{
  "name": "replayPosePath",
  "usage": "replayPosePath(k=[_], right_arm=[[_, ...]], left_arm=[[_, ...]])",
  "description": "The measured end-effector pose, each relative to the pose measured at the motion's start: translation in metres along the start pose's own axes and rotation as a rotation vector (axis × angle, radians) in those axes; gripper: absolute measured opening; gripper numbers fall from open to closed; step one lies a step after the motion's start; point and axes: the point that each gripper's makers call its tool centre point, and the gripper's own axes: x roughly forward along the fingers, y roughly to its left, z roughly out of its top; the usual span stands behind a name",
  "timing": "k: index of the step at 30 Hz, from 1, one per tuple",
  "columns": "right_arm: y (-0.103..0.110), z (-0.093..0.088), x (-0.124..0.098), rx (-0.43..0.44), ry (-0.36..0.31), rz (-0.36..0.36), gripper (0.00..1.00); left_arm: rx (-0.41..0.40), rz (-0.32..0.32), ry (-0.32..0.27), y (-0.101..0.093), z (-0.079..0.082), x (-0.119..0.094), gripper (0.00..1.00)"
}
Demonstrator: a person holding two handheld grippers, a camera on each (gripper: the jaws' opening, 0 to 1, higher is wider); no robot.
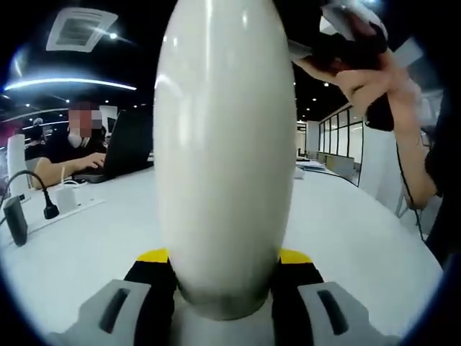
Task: Grasp the water cup twist off the cup lid place the cup lid on the table
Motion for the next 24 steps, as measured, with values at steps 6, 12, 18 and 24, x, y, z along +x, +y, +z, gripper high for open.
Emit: replayPosePath(k=[6, 12, 18, 24], right_arm=[[-0.0015, 0.0007, -0.0017, 0.042, -0.015, 0.127, 0.46], [0.0038, 0.0015, -0.0007, 0.04, -0.029, 0.291, 0.46], [0.0057, 0.0026, -0.0032, 0.093, -0.081, 0.47, 0.46], [0.0051, 0.0025, -0.0046, 0.173, -0.131, 0.639, 0.45]], left_arm=[[0.002, -0.004, -0.002, 0.0, -0.0001, 0.0002, 0.54], [0.002, -0.004, -0.002, 0.0002, 0.0, -0.0002, 0.54], [0.003, -0.007, -0.004, -0.0014, 0.0003, -0.0006, 0.54], [0.004, -0.012, -0.005, -0.0029, 0.0007, -0.0006, 0.54]])
